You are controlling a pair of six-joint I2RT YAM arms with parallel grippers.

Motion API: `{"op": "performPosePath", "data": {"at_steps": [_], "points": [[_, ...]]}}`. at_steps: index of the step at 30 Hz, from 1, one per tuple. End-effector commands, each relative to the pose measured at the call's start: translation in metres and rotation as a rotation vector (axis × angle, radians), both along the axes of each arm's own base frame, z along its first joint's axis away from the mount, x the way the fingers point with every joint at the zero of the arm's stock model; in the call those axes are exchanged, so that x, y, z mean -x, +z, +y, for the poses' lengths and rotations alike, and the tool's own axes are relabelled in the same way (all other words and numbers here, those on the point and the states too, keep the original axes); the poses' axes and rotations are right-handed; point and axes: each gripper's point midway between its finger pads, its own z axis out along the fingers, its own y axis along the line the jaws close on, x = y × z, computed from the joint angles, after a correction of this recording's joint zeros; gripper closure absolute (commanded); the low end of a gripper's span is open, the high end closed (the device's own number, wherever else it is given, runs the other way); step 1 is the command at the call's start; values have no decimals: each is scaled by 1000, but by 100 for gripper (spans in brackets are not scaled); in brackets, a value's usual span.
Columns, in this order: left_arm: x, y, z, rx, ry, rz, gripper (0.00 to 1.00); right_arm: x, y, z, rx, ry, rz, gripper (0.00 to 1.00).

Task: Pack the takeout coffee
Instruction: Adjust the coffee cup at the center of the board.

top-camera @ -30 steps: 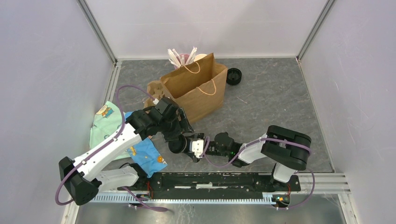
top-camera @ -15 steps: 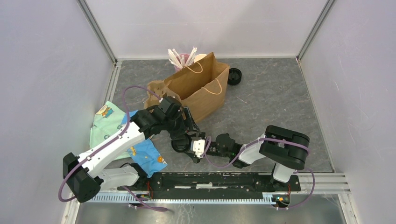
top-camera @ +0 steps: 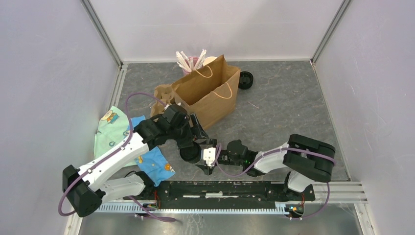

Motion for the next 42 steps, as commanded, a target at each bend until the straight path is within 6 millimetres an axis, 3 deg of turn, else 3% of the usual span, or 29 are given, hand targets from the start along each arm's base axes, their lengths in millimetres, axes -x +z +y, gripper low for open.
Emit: {"op": "performPosePath", "data": {"at_steps": [1, 8, 12, 15, 19, 22, 25, 32, 39, 42], "points": [[-1, 11, -5, 51, -3, -27, 14, -4, 8, -10, 10, -53, 30, 2], [6, 37, -3, 91, -41, -71, 11, 4, -1, -42, 87, -147, 182, 2], [16, 35, 20, 27, -8, -77, 11, 6, 0, -60, 137, -250, 345, 2], [26, 23, 42, -33, 42, -49, 14, -1, 8, -72, 117, -402, 616, 2], [39, 3, 62, -64, 120, 8, 18, 4, 37, -58, 71, -367, 943, 2], [42, -4, 67, -30, 179, 7, 21, 7, 68, -40, -50, -287, 1090, 2], [41, -11, 66, -2, 205, 4, 25, -2, 81, -33, -121, -263, 1180, 2], [37, -27, 59, -24, 184, 28, 35, -16, 85, -19, -196, -213, 1307, 10], [34, -40, 62, -94, 164, 35, 38, -22, 71, -12, -192, -230, 1343, 17], [35, -48, 64, -121, 160, 48, 40, -20, 59, -11, -173, -235, 1363, 30]]}}
